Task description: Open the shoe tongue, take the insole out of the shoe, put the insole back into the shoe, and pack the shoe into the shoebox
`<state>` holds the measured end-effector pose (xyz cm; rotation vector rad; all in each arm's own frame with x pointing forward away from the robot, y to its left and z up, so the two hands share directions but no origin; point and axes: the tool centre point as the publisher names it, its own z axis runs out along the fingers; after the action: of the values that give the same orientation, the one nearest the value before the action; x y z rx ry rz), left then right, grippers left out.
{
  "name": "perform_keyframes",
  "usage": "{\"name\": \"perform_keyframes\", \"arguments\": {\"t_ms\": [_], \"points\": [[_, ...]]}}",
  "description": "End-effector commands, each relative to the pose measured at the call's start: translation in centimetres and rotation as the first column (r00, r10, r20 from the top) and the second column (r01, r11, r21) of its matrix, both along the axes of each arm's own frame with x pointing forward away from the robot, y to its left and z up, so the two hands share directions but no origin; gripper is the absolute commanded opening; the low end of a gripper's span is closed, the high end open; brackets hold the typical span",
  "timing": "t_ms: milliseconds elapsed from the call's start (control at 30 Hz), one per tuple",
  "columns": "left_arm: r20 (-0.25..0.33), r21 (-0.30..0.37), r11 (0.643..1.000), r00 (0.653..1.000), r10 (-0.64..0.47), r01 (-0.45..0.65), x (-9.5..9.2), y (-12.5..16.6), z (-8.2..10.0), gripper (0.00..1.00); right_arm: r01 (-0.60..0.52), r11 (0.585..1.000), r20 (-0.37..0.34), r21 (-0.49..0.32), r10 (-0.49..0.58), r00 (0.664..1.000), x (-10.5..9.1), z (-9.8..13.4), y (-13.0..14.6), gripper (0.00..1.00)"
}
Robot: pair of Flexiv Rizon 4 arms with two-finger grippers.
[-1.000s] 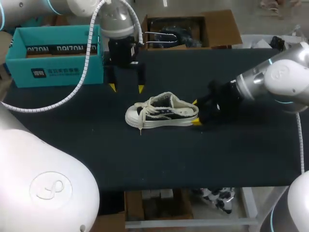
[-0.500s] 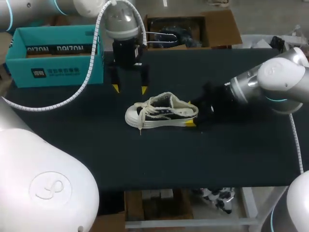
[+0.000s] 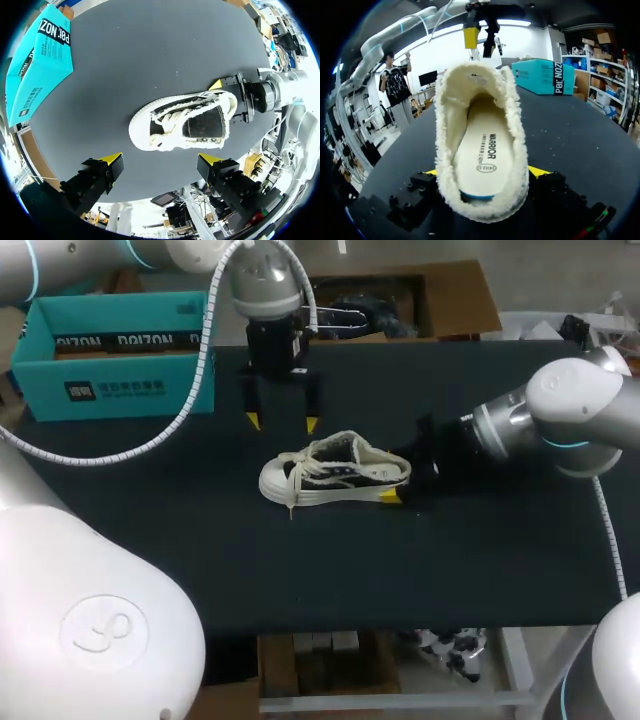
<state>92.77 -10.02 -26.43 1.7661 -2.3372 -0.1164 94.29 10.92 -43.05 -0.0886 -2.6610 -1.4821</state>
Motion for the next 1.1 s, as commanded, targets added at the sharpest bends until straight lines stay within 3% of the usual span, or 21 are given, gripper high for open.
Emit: {"name": "perform_keyframes", "arguments": {"t_ms": [33,333,767,833,867,900,1000,1100], "points": [[0.025,0.04,0.999,0.999,-0.019,0.018,-1.0,-2.3,0.6,1.0,-0.008,1.0,-0.002,0.01,0.008,1.0,0.2,-0.9,0.2,0.0],[0.028,0.122,0.991,0.998,-0.054,0.05,-0.9,-7.2,-0.6,1.0,-0.008,1.0,0.003,0.02,0.008,1.0,0.3,-1.0,0.3,0.0],[-0.079,0.258,0.965,0.996,-0.033,0.053,1.2,-10.8,-3.4,1.0,-0.008,1.0,0.003,0.02,0.008,1.0,0.3,-1.0,0.3,0.0],[-0.092,0.276,0.96,0.995,-0.025,0.05,1.2,-10.9,-3.7,0.88,-0.008,1.0,0.003,0.02,0.008,1.0,0.3,-1.0,0.3,0.0],[-0.101,0.287,0.956,0.995,-0.025,0.053,1.1,-11.0,-3.9,0.76,-0.008,1.0,0.003,0.02,0.008,1.0,0.3,-1.0,0.3,0.0],[-0.111,0.29,0.955,0.993,-0.028,0.059,1.1,-11.0,-3.9,0.73,-0.008,1.0,0.003,0.02,0.008,1.0,0.3,-1.0,0.3,0.0],[-0.122,0.317,0.946,0.992,-0.027,0.065,0.7,-11.0,-4.1,0.73,-0.008,1.0,0.003,0.02,0.008,1.0,0.3,-1.0,0.3,0.0],[-0.122,0.339,0.938,0.992,-0.029,0.069,0.2,-10.9,-4.3,0.66,-0.008,1.0,0.003,0.02,0.008,1.0,0.3,-1.0,0.3,0.0]]}}
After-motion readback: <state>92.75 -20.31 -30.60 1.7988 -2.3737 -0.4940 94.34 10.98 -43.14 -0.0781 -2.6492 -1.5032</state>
